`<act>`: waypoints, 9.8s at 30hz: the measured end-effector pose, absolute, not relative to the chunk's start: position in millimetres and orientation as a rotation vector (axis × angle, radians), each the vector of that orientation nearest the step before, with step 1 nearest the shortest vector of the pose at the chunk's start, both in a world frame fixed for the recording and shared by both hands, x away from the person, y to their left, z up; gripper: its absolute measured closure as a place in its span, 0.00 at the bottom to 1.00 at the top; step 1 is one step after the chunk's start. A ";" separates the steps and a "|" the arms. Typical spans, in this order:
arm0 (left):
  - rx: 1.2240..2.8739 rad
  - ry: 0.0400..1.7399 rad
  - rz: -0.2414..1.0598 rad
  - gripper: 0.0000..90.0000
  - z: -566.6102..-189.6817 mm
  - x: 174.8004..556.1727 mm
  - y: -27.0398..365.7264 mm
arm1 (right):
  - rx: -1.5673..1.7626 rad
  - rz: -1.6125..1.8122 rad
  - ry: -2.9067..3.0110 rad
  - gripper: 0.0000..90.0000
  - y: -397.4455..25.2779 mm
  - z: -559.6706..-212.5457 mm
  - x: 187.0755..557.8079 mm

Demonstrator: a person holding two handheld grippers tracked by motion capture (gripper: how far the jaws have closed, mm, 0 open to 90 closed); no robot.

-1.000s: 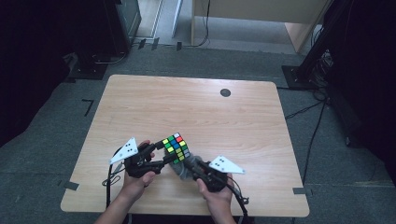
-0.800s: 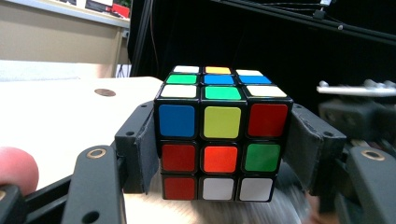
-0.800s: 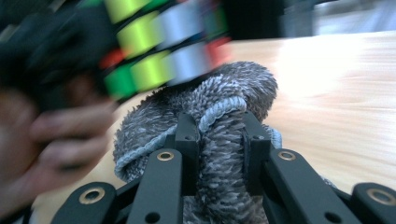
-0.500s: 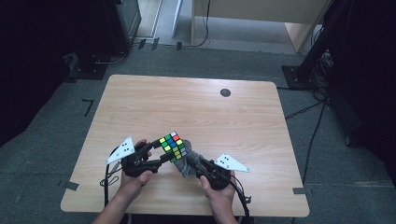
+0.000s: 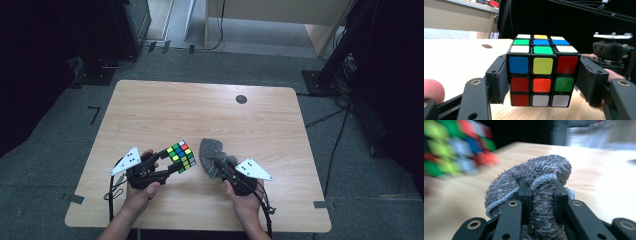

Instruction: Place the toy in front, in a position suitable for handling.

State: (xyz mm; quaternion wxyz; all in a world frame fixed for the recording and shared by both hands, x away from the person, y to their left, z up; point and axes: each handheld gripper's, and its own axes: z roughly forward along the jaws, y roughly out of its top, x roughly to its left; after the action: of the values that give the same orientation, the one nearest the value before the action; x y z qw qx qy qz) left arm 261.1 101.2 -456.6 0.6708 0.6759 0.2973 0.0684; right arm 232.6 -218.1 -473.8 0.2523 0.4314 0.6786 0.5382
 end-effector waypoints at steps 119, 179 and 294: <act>1.949 0.398 0.729 0.38 -464.7 246.0 62.7 | 1.218 1.464 2.113 0.35 -224.0 -461.8 241.7; 2.074 0.344 0.669 0.39 -470.2 232.5 33.7 | 0.690 1.206 2.037 0.78 -158.6 -428.2 191.2; 1.699 0.425 0.316 0.39 -442.7 250.0 84.2 | 1.152 1.932 1.925 0.75 -225.5 -452.2 223.4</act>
State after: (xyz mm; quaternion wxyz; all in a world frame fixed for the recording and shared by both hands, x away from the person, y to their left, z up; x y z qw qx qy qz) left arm 250.0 84.2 -442.7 0.6294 0.7419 0.1856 0.1381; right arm 223.4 -225.5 -452.2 0.0901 0.3876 0.6476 0.6498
